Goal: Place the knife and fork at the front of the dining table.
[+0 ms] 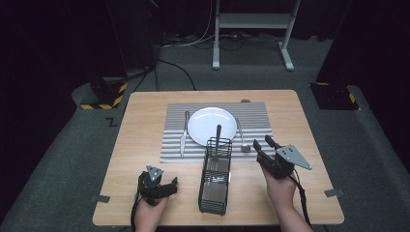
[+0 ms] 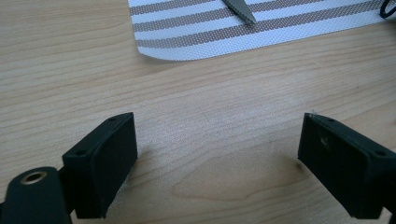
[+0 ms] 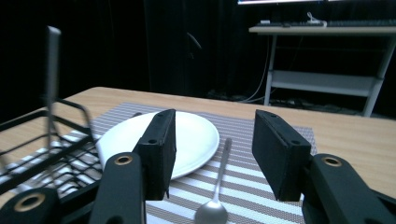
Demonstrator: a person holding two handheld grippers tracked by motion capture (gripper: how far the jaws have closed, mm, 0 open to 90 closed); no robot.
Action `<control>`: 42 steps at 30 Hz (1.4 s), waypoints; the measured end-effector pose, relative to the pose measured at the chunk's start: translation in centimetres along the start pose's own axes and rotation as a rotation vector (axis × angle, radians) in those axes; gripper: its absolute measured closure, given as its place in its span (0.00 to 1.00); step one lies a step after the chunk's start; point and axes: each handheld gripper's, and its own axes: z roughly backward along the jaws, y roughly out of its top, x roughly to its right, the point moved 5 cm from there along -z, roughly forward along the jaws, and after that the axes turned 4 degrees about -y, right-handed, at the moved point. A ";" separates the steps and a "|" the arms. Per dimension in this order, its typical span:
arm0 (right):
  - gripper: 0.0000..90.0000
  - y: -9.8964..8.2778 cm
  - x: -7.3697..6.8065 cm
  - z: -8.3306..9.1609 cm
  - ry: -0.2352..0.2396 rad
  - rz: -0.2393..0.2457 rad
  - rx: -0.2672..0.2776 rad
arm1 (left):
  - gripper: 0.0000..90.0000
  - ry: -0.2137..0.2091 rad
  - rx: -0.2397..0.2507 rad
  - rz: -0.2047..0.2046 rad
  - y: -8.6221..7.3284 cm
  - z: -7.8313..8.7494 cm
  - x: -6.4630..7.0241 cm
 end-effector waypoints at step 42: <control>0.88 4.8 -9.7 -5.7 0.245 -0.008 -0.022 | 0.13 -0.009 0.010 0.012 -0.1 0.2 -0.2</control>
